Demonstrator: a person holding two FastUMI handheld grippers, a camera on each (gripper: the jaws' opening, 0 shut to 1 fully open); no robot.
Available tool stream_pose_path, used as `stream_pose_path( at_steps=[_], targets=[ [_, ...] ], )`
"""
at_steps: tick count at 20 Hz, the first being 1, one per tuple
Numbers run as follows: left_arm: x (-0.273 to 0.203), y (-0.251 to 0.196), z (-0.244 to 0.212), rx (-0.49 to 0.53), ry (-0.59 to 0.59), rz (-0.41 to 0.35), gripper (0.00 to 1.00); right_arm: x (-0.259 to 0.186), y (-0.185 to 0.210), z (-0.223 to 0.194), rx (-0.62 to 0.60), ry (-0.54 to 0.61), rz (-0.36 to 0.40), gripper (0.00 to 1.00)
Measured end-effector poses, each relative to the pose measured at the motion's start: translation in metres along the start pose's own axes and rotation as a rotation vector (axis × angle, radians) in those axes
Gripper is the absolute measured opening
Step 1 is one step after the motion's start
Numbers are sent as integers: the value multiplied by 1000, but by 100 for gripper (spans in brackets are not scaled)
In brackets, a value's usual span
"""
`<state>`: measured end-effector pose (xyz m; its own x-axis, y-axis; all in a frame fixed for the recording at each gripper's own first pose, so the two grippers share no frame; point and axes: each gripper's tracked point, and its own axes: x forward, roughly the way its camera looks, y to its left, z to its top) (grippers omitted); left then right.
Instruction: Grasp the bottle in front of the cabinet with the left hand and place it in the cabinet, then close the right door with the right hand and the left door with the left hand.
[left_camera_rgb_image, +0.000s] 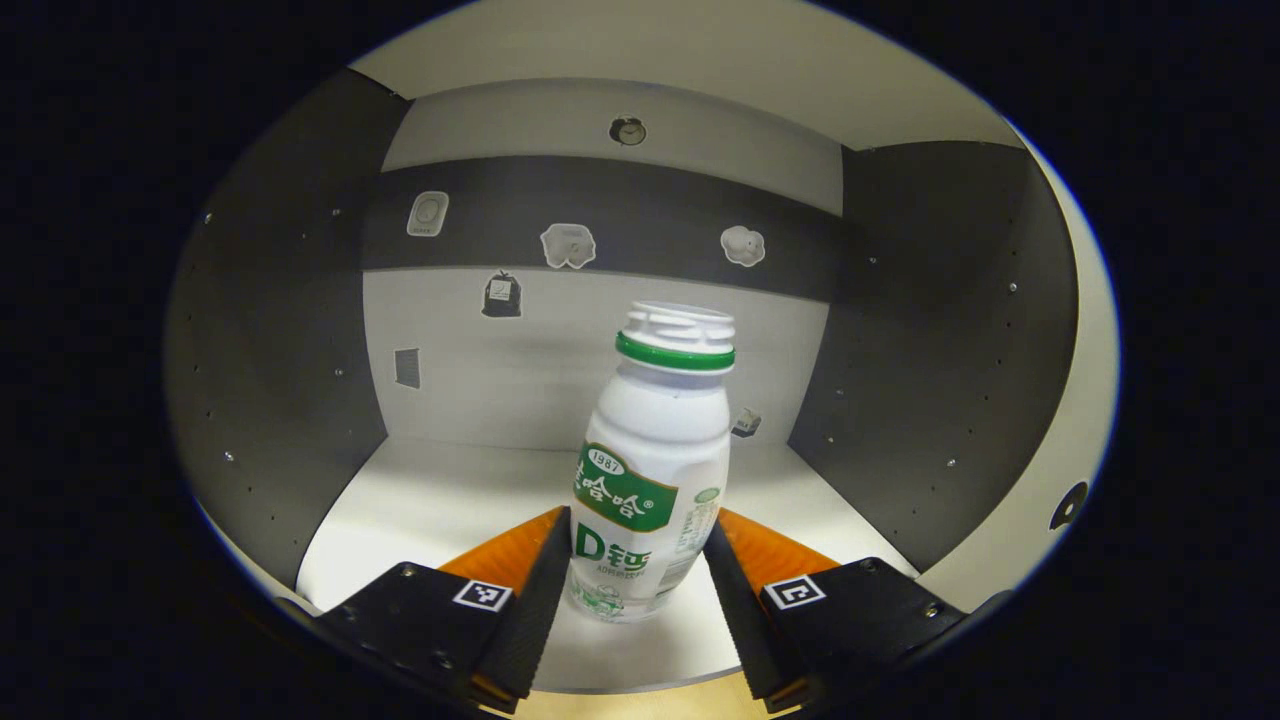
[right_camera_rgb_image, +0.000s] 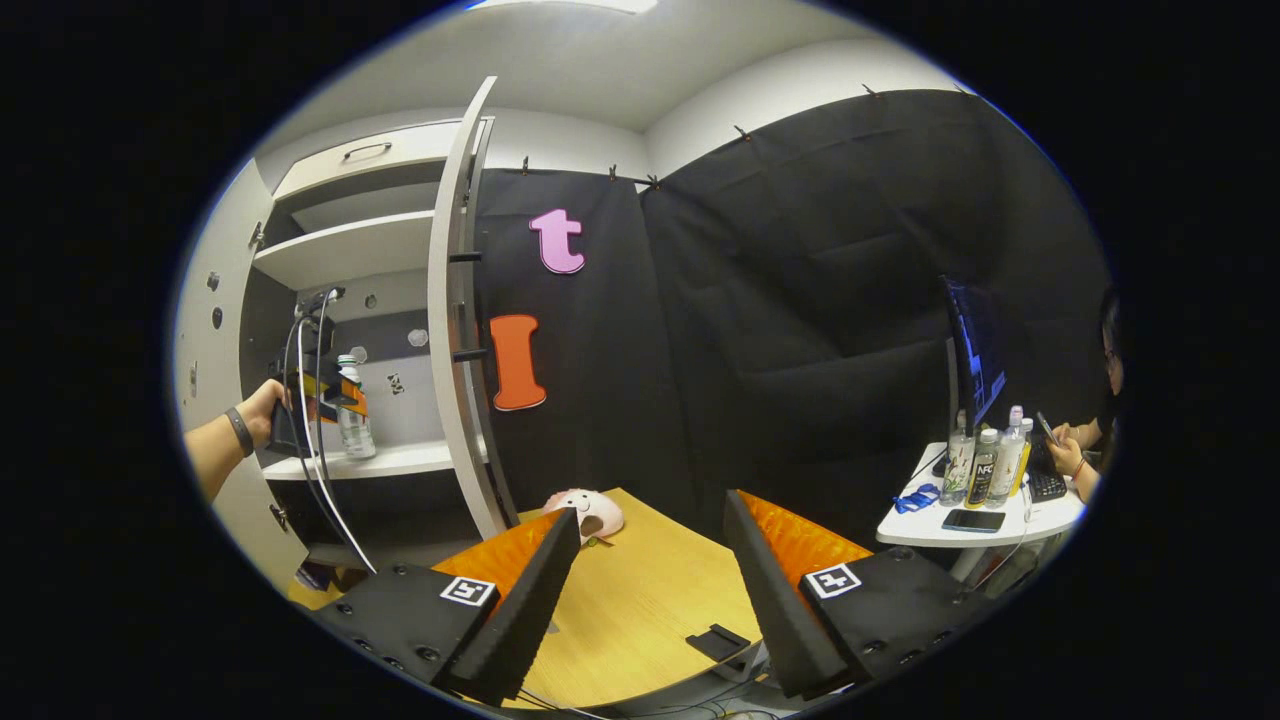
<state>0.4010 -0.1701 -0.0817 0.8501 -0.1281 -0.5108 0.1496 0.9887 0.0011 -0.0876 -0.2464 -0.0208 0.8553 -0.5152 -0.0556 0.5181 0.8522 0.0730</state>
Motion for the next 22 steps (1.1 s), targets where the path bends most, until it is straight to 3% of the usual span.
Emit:
stream_pose_path(
  at_steps=[5,8,12,16,19,21,22],
  targets=[
    [2,6,-2,-7,-6,8,77,-2,-5,-3,9,6,-13,89],
    [-5,2,8,-6,-53,-12,95,-4,-5,-6,14,12,-12,89],
    [-28,7,40,-11,-195,-1,96,-4,0,-4,8,9,-2,89],
    [-75,16,66,-7,-326,21,99,-3,5,-5,3,12,14,89],
    [-120,6,70,-50,-384,-52,94,-1,16,-4,0,15,41,89],
    [-152,8,72,-54,-433,-70,95,3,27,-2,-7,12,68,89],
    [-169,10,71,-50,-457,-75,93,4,33,-1,-12,9,83,97]
  ],
)
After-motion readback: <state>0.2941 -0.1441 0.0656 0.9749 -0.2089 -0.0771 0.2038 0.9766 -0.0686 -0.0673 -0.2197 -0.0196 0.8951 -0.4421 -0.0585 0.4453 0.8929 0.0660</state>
